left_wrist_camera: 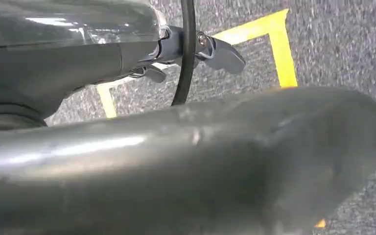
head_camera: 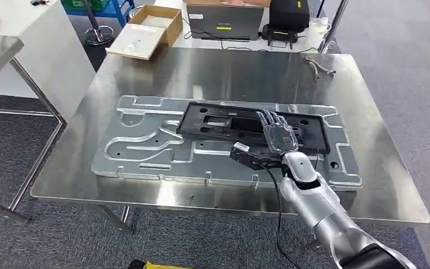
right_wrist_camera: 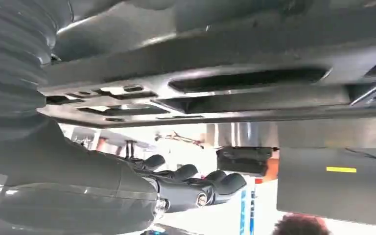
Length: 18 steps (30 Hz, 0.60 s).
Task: Take the parts from the cabinet and place them on the table.
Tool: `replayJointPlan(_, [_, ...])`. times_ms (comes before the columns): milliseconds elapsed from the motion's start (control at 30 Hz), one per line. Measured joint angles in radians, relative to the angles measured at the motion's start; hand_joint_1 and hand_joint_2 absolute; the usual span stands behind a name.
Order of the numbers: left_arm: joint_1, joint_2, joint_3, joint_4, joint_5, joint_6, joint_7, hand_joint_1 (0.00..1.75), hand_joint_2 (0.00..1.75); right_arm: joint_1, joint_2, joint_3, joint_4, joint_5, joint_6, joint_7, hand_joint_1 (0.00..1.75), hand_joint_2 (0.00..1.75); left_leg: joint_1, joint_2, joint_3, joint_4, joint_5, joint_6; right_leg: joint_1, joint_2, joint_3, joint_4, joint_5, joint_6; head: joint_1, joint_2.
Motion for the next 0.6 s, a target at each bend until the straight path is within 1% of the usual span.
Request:
replayJointPlan(33, [0.002,0.000,0.001,0.000,0.000,0.000,0.000,0.00,0.00,0.004,0.000,0.001,0.000,0.001,0.002,0.000,0.00,1.75,-0.002,0.000,-0.004,0.002,0.003,0.004,0.001,0.000,-0.001,-0.004,0.005,0.008,0.000,0.000])
replayJointPlan(67, [0.002,0.002,0.001,0.000,0.000,0.000,0.000,0.00,0.00,0.009,0.000,0.001,0.000,0.001,0.001,0.001,0.00,1.75,-0.007,0.000,-0.004,0.004,0.007,0.012,-0.002,0.000,-0.001,-0.009,0.012,0.016,0.000,0.000])
replayJointPlan(100, [0.002,0.002,0.002,0.000,0.000,0.000,0.000,0.00,0.00,0.010,0.000,0.001,0.000,0.001,0.000,0.001,0.00,1.75,-0.007,0.002,-0.011,-0.002,0.019,0.024,-0.004,0.001,-0.007,-0.010,0.020,0.025,0.000,0.000])
replayJointPlan(133, [0.000,0.001,0.002,0.000,0.001,0.000,0.000,0.00,0.00,0.010,0.000,0.001,0.001,0.001,0.001,0.002,0.00,1.75,-0.003,0.007,-0.016,-0.004,0.031,0.035,-0.009,0.002,-0.014,0.000,-0.001,0.028,0.000,0.000])
replayJointPlan(167, [-0.002,0.001,0.002,0.000,0.001,0.000,0.000,0.00,0.00,0.010,0.000,0.001,0.001,0.001,0.001,0.002,0.00,1.75,-0.003,0.007,-0.030,-0.004,0.039,0.043,-0.009,0.003,-0.033,0.034,-0.049,0.030,0.000,0.000])
replayJointPlan(200, [-0.003,0.001,0.002,0.000,0.001,0.000,0.000,0.00,0.00,0.010,0.001,0.001,0.001,0.001,0.001,0.002,0.00,1.75,-0.004,0.008,-0.041,-0.004,0.047,0.047,-0.009,0.003,-0.056,0.097,-0.103,0.032,0.000,0.000])
replayJointPlan(233, [-0.003,0.001,0.002,0.000,0.001,0.000,0.000,0.00,0.00,0.012,0.006,0.001,0.001,0.001,0.001,0.002,0.00,1.75,-0.006,0.009,-0.053,-0.003,0.055,0.049,-0.009,0.004,-0.080,0.172,-0.151,0.034,0.000,0.000])
replayJointPlan(267, [-0.003,0.001,0.002,0.000,0.001,0.000,0.000,0.00,0.00,0.013,0.007,0.001,0.001,0.001,0.001,0.002,0.00,1.75,-0.009,0.010,-0.066,-0.003,0.063,0.051,-0.009,0.004,-0.099,0.243,-0.188,0.035,0.000,0.000])
replayJointPlan(300, [-0.003,0.002,0.002,0.000,0.001,0.000,0.000,0.00,0.00,0.015,0.009,0.001,0.001,0.001,0.000,0.002,0.00,1.75,-0.013,0.010,-0.079,-0.002,0.073,0.052,-0.009,0.004,-0.103,0.286,-0.196,0.034,0.000,0.000])
replayJointPlan(333, [-0.001,0.002,0.002,0.000,0.001,0.000,0.000,0.00,0.00,0.014,0.009,0.001,0.001,0.001,-0.001,0.002,0.00,1.75,-0.016,0.010,-0.089,-0.002,0.081,0.052,-0.008,0.004,-0.085,0.281,-0.177,0.031,0.000,0.000])
replayJointPlan(367, [0.000,0.002,0.002,0.000,0.001,0.000,0.000,0.00,0.00,0.010,0.009,0.001,0.001,0.001,-0.001,0.002,0.00,1.75,-0.020,0.010,-0.099,-0.002,0.089,0.052,-0.005,0.004,-0.046,0.239,-0.143,0.024,0.000,0.000])
replayJointPlan(400, [-0.001,0.002,0.002,0.000,0.001,0.000,0.000,0.00,0.00,0.007,0.009,0.001,0.000,0.001,0.000,0.002,0.00,1.75,-0.023,0.010,-0.107,-0.002,0.097,0.051,0.001,0.004,0.003,0.173,-0.111,0.015,0.000,0.000])
replayJointPlan(433, [-0.002,0.001,0.002,0.000,0.001,0.000,0.000,0.00,0.00,0.003,0.009,0.001,0.000,0.001,0.000,0.002,0.00,1.75,-0.025,0.009,-0.113,-0.002,0.105,0.051,0.008,0.004,0.068,0.082,-0.091,-0.002,0.000,0.000])
replayJointPlan(467, [-0.001,-0.003,0.002,0.000,0.001,0.000,0.000,0.00,0.00,-0.003,0.009,0.001,-0.003,0.001,0.000,0.002,0.00,1.75,-0.025,0.009,-0.116,-0.002,0.112,0.047,0.017,-0.001,0.121,-0.003,-0.118,-0.021,0.000,0.000])
replayJointPlan(500, [-0.003,-0.003,0.002,0.000,0.001,0.000,0.000,0.00,0.00,-0.004,0.012,0.001,-0.004,0.002,0.002,0.002,0.00,1.75,-0.025,0.009,-0.118,-0.004,0.120,0.042,0.018,-0.006,0.136,-0.032,-0.116,-0.016,-0.001,0.000])
replayJointPlan(533, [-0.003,-0.003,0.002,0.000,0.001,0.000,0.000,0.00,0.00,0.001,0.012,0.002,-0.002,0.002,0.002,0.002,0.00,1.75,-0.021,0.010,-0.117,-0.009,0.129,0.035,0.024,-0.002,0.128,-0.032,-0.106,-0.018,0.000,0.000])
replayJointPlan(567, [-0.004,-0.003,0.002,0.000,0.001,0.000,0.000,0.00,0.00,0.003,0.011,0.002,-0.001,0.002,0.002,0.002,0.00,1.75,-0.016,0.010,-0.119,-0.013,0.140,0.030,0.026,-0.002,0.125,-0.033,-0.101,-0.021,0.000,0.000])
replayJointPlan(600, [-0.003,-0.003,0.002,0.000,0.001,0.000,0.000,0.00,0.00,0.006,0.012,0.002,-0.001,0.002,0.002,0.002,0.00,1.75,-0.018,0.009,-0.119,-0.022,0.151,0.024,0.027,-0.002,0.121,-0.039,-0.089,-0.026,0.000,0.000])
